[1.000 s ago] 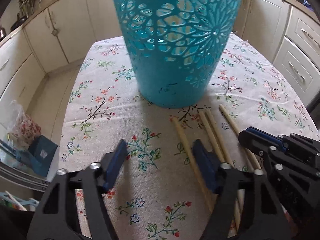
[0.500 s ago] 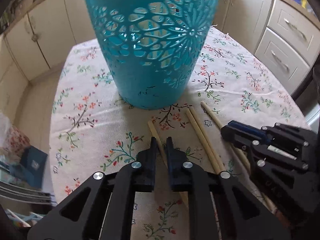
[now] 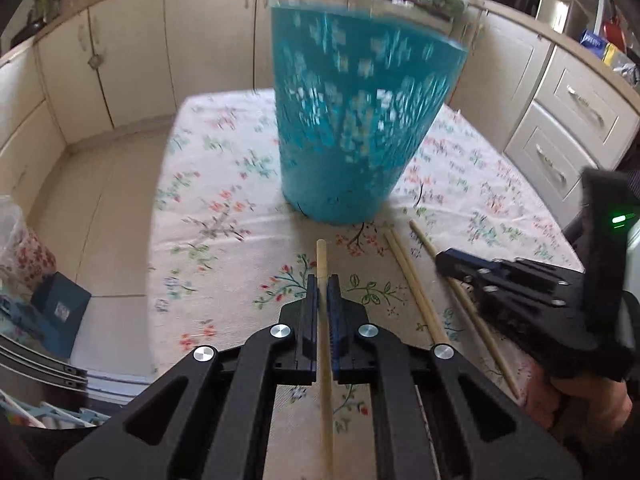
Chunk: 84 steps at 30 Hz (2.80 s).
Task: Organize utensils
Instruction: 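Lift the stick with the left gripper and drop it into the teal basket, then lift the stick with the right gripper and release it into the teal basket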
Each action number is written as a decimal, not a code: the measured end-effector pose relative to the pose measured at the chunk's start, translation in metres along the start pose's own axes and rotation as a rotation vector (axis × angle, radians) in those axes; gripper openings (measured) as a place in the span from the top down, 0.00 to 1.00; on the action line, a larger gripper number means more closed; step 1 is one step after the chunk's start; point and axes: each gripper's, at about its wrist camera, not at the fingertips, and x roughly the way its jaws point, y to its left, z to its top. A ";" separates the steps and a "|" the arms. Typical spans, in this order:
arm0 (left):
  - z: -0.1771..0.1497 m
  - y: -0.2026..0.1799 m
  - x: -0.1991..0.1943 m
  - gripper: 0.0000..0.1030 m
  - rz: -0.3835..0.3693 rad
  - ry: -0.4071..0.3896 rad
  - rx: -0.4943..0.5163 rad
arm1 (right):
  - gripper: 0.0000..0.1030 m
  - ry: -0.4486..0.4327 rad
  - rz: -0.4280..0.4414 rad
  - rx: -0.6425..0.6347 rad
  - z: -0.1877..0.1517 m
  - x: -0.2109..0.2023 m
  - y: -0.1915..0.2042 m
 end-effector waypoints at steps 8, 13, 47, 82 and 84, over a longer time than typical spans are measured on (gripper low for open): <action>0.003 0.014 -0.049 0.96 -0.062 -0.106 -0.051 | 0.96 -0.016 0.004 0.019 0.001 0.002 -0.003; 0.017 0.016 -0.088 0.96 -0.126 -0.204 -0.081 | 0.96 -0.018 0.033 0.056 0.001 0.002 -0.009; 0.228 -0.017 -0.053 0.95 -0.080 -0.645 -0.155 | 0.96 -0.018 0.086 0.099 0.003 0.002 -0.019; 0.070 0.032 -0.048 0.08 0.312 -0.342 -0.084 | 0.95 -0.036 0.116 0.181 -0.008 -0.012 -0.031; 0.066 0.037 -0.041 0.08 0.311 -0.321 -0.092 | 0.95 -0.067 0.158 0.220 -0.007 -0.021 -0.039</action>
